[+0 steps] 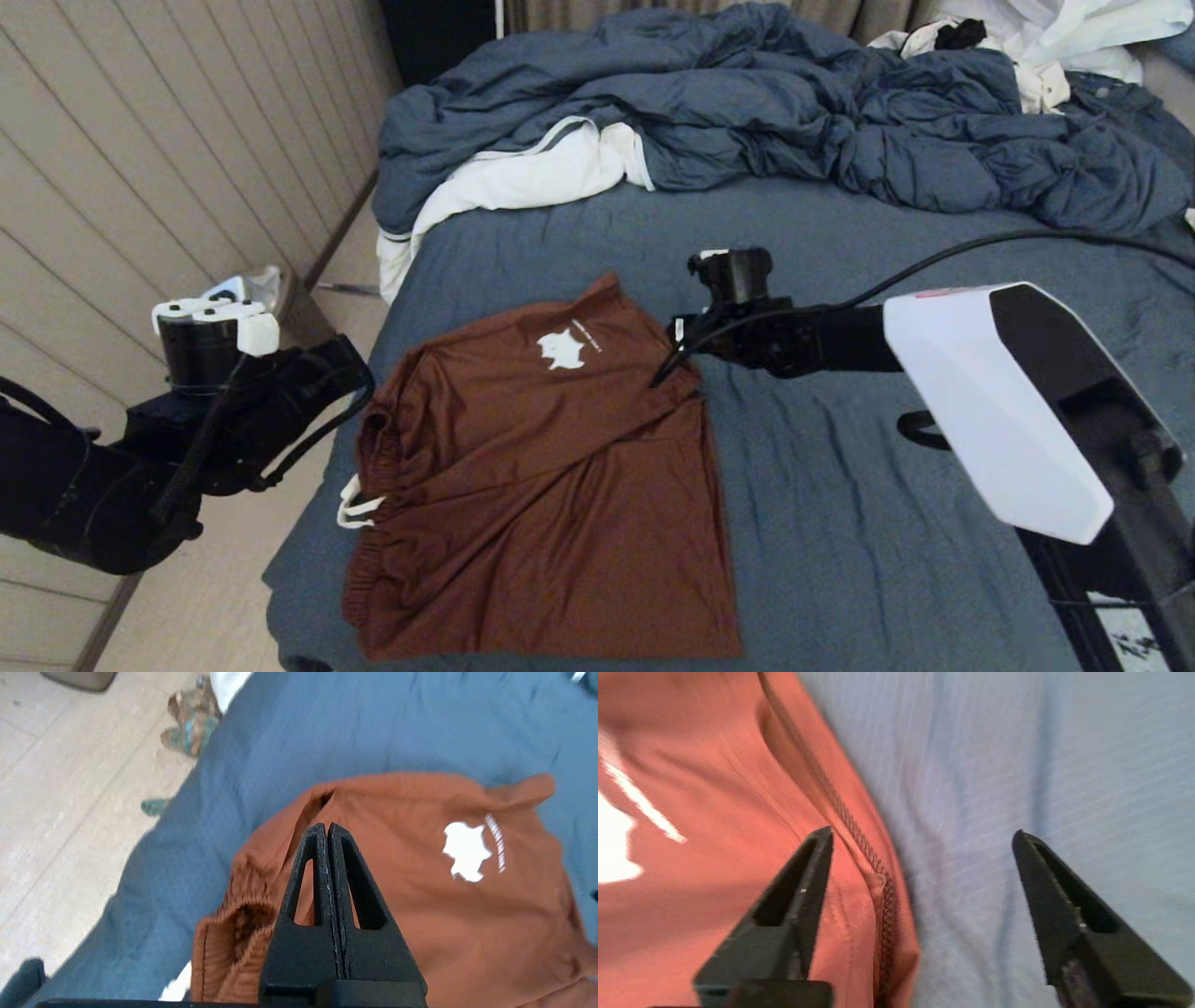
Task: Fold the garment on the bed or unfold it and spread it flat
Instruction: Fold the brown shorts
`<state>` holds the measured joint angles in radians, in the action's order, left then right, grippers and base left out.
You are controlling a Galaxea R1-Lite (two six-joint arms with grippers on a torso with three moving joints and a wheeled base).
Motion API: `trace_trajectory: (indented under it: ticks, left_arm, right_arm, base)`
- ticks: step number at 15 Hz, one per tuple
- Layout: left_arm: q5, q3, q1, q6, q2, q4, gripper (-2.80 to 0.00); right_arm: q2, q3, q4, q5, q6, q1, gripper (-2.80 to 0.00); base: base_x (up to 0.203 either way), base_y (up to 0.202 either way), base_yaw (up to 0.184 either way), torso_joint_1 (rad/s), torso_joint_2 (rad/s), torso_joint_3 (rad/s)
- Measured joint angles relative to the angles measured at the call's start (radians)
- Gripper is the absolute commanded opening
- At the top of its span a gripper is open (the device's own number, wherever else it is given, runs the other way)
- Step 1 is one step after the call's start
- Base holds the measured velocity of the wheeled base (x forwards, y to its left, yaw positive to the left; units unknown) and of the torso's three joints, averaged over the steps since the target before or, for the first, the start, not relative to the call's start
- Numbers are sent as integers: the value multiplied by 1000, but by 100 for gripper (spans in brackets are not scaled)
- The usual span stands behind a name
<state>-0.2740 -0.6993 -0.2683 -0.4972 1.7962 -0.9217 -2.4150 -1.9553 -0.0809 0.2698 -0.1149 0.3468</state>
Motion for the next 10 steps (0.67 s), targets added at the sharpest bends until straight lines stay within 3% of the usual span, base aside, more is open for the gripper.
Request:
trace_trajectory:
  ticks: [5,10]
  left_arm:
    - [68,-10,23,8,-169,166,-280]
    - [95,-10,104,116,-493,389,-280]
  right_arm:
    - [232,196,32,0,-7,1,-280]
    - [602,524,38,1,-10,1,-280]
  base:
    - [0,0,0,0,0,0]
    - [0,0,0,0,0,0]
